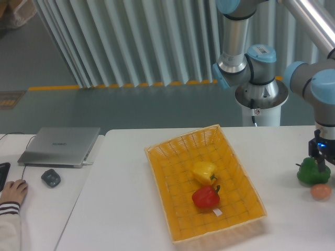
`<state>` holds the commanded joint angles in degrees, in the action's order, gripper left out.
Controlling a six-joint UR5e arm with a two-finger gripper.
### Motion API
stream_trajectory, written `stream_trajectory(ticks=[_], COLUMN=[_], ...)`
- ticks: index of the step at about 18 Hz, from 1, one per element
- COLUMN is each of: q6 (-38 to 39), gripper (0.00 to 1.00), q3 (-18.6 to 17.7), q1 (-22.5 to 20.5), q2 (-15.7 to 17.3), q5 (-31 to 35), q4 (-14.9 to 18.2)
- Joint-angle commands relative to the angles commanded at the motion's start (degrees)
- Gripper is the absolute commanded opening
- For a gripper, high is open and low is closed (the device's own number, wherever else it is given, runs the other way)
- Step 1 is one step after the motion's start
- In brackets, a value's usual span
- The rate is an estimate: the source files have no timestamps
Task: Place the triangular bread in the basket
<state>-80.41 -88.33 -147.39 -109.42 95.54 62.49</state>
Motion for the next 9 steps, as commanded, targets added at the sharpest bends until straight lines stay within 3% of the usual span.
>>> stream_trajectory(ticks=[6, 9], q6=[-13.8, -14.5], gripper=[1.00, 1.00], q3=[-2.5, -3.3], q1=[-2.8, -4.0], q2=[0.1, 0.1], q5=[0.3, 0.1], q4=[0.0, -0.1])
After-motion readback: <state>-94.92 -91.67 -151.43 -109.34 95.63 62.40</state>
